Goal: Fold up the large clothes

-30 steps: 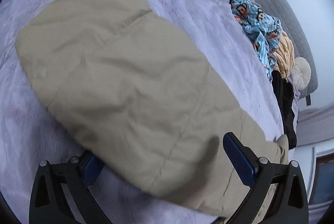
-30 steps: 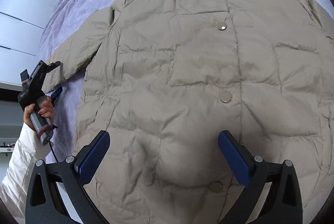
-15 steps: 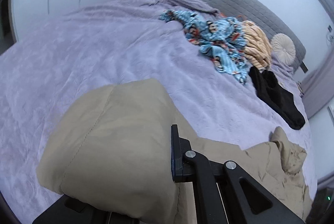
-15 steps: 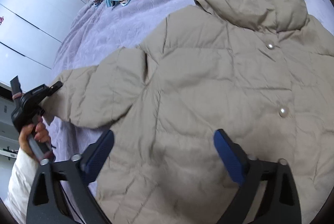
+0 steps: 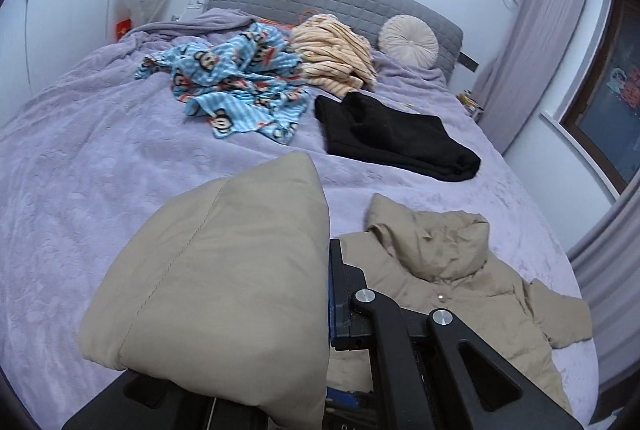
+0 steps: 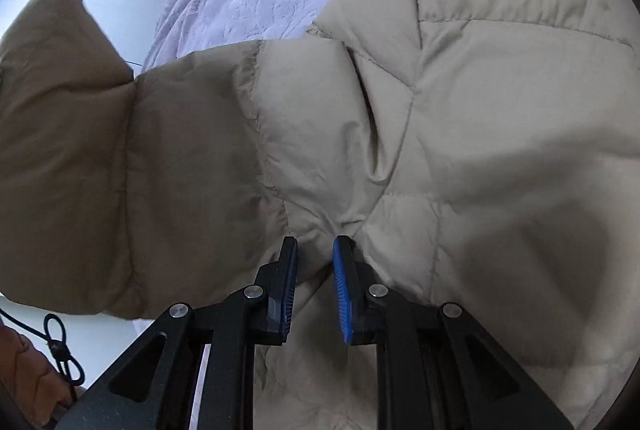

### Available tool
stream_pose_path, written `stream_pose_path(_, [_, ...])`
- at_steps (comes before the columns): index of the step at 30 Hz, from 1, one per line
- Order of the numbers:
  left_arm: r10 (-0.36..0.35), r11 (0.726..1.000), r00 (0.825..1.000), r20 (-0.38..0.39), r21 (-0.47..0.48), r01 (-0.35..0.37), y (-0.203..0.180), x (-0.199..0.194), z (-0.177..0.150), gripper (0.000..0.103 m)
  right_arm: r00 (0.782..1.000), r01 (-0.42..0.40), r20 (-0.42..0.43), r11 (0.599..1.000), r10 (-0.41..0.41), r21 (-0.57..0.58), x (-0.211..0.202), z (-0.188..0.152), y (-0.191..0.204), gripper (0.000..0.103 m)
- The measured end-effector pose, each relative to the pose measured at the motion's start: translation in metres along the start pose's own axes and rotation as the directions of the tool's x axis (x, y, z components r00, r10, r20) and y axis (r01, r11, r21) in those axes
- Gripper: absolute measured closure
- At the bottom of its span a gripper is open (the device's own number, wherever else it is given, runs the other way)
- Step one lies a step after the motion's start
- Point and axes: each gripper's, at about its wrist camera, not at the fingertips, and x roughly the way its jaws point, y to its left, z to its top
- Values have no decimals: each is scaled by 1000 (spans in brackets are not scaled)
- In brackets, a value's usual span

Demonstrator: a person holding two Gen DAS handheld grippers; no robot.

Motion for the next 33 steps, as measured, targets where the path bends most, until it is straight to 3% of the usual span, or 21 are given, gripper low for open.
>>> stream_pose_path(5, [-52, 988, 994, -98, 138, 66, -77, 35, -15, 97, 995, 81, 59, 996, -79, -43, -58, -9, -23, 83])
stream_pose_path(8, [-60, 974, 986, -153, 208, 92, -113, 57, -40, 97, 958, 263, 126, 964, -256, -40, -102, -16, -51, 83])
stream_pose_path(11, [23, 957, 977, -212, 288, 40, -131, 85, -74, 97, 924, 344, 168, 939, -343, 21, -139, -22, -85, 83])
stream_pose_path(13, [88, 944, 958, -273, 330, 7, -137, 104, -100, 97, 908, 373, 178, 926, -378, 66, -158, -26, -108, 83])
stream_pose_path(16, [158, 925, 934, -320, 380, -26, -141, 115, -129, 95, 903, 377, 179, 920, -391, 109, -172, -31, -134, 83])
stream_pose_path(18, [163, 916, 935, -316, 400, -24, -144, 109, -136, 74, 906, 368, 174, 922, -385, 122, -172, -29, -143, 83])
stream_pose_path(19, [154, 916, 937, -315, 401, -16, -146, 104, -138, 38, 907, 367, 172, 922, -384, 124, -170, -27, -147, 83])
stream_pose_path(20, [156, 915, 943, -294, 403, -26, -148, 96, -139, 10, 911, 358, 172, 926, -375, 124, -170, -26, -148, 83])
stream_pose_path(22, [156, 907, 963, -219, 418, -52, -152, 77, -138, 7, 915, 346, 174, 930, -363, 124, -170, -19, -149, 83])
stream_pose_path(26, [149, 917, 967, -208, 395, -57, -137, 36, -132, 7, 913, 349, 185, 931, -364, 109, -184, -38, -145, 81])
stream_pose_path(27, [160, 923, 969, -187, 376, -80, -128, 24, -127, 7, 908, 358, 197, 929, -369, 90, -185, -32, -137, 72])
stream_pose_path(28, [173, 929, 971, -168, 355, -104, -117, 15, -122, 7, 903, 368, 211, 927, -375, 70, -198, -51, -137, 49])
stream_pose_path(30, [193, 948, 970, -150, 285, -145, -86, -1, -110, 7, 882, 398, 274, 917, -384, 6, -212, -59, -116, 17])
stream_pose_path(33, [180, 982, 967, -179, 84, -167, -20, -4, -80, 7, 867, 423, 354, 893, -351, -153, -203, -48, -63, 16])
